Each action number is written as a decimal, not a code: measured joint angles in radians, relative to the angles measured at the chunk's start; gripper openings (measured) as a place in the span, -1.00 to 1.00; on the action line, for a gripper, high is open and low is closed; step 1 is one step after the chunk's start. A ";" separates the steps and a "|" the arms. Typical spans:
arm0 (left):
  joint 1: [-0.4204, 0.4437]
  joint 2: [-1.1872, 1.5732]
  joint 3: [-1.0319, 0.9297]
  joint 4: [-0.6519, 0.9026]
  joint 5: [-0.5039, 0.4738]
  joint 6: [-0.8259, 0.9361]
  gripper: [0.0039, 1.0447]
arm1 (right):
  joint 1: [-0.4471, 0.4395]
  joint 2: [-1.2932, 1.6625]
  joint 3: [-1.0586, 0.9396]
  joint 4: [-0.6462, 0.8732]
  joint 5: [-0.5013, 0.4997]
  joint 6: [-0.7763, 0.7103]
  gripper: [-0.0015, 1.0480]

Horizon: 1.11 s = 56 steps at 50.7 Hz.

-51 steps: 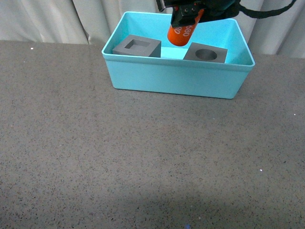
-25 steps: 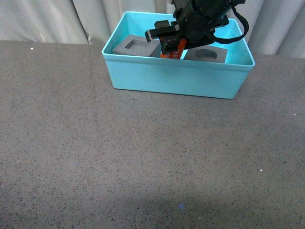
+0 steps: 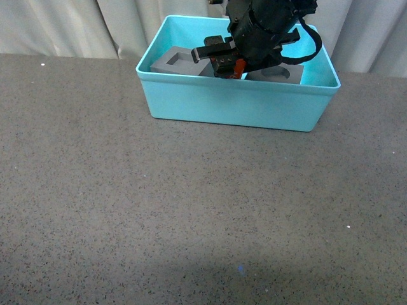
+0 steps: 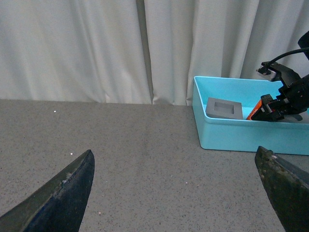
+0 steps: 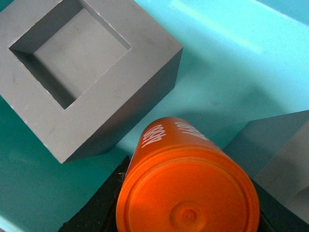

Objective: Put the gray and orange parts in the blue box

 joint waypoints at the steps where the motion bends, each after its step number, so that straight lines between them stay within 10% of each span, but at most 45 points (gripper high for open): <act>1: 0.000 0.000 0.000 0.000 0.000 0.000 0.88 | 0.000 0.001 0.001 0.000 0.000 0.000 -0.15; 7: 0.000 0.000 0.000 0.000 0.000 0.000 0.88 | 0.000 0.003 0.004 0.003 0.000 0.000 -0.14; 24: 0.000 0.000 0.000 0.000 0.000 0.000 0.88 | -0.006 -0.076 -0.115 0.106 -0.031 0.021 0.85; 56: 0.000 0.000 0.000 0.000 0.000 0.000 0.88 | -0.108 -0.681 -0.924 0.610 0.088 0.006 0.81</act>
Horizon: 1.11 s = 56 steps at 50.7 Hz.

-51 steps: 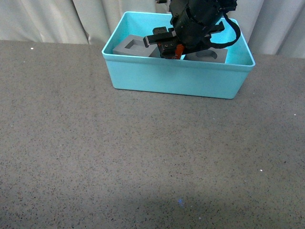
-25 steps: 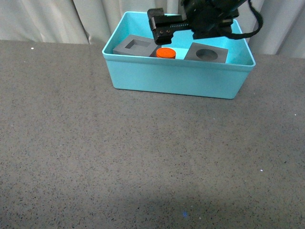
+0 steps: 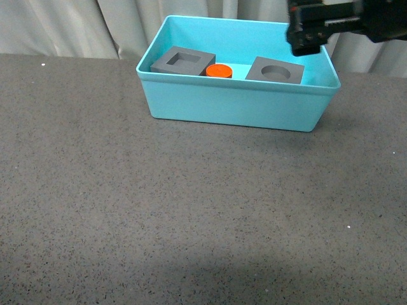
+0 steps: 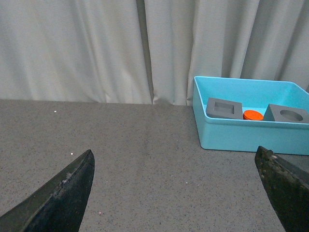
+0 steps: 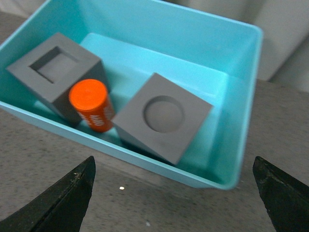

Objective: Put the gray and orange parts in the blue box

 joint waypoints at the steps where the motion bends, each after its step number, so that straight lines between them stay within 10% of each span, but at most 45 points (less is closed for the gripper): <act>1: 0.000 0.000 0.000 0.000 0.000 0.000 0.88 | -0.002 -0.009 -0.013 0.010 0.007 -0.002 0.81; 18: 0.000 0.000 0.000 0.000 0.000 0.000 0.88 | -0.013 -0.202 -0.383 0.386 0.328 -0.061 0.79; 26: 0.000 0.000 0.000 0.000 0.000 0.000 0.88 | -0.069 -0.198 -0.621 0.922 0.187 0.011 0.17; 43: 0.000 0.000 0.000 0.000 0.000 0.000 0.88 | -0.158 -0.476 -0.822 0.864 0.104 0.024 -1.00; 56: 0.000 0.000 0.000 0.000 0.000 0.000 0.88 | -0.234 -0.724 -0.918 0.711 0.007 0.028 -0.99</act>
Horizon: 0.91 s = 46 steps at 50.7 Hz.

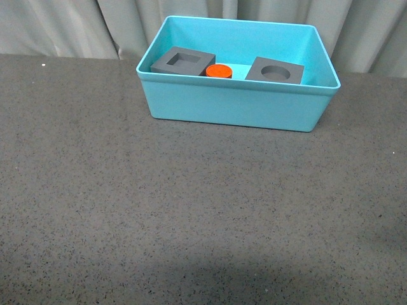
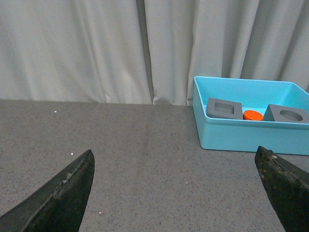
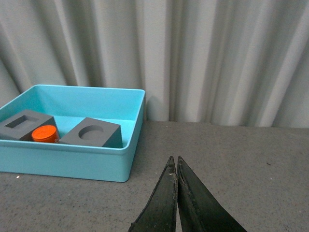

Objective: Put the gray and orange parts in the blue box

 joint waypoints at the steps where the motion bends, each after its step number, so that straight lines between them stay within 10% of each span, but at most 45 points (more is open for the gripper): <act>1: 0.000 0.000 0.000 0.000 0.000 0.000 0.88 | -0.016 -0.020 -0.005 -0.013 -0.013 0.000 -0.99; 46: 0.000 0.000 0.000 0.000 0.000 0.000 0.88 | -0.044 -0.700 -0.064 -0.609 -0.022 0.000 -0.99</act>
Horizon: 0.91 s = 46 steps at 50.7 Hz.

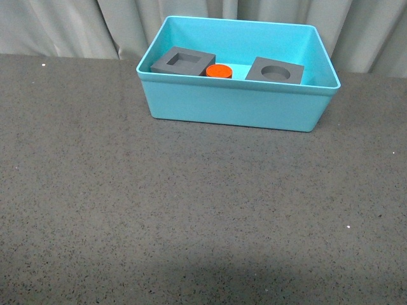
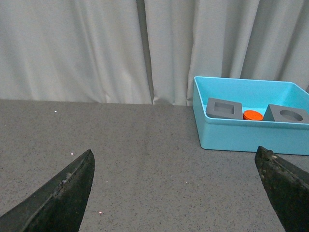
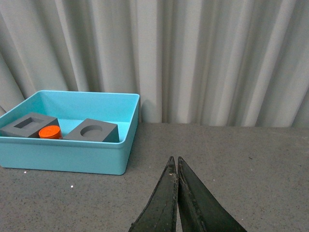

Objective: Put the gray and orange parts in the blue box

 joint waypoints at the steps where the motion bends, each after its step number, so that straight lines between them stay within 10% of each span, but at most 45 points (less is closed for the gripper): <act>1: 0.000 0.000 0.000 0.000 0.000 0.000 0.88 | 0.000 -0.013 0.000 -0.012 0.000 0.000 -0.99; 41: 0.000 0.000 0.000 0.000 0.000 0.000 0.88 | 0.000 -0.332 0.001 -0.338 -0.003 0.000 -0.99; 46: 0.000 0.000 0.000 0.000 0.000 0.000 0.88 | 0.000 -0.333 0.001 -0.338 -0.003 0.000 -0.62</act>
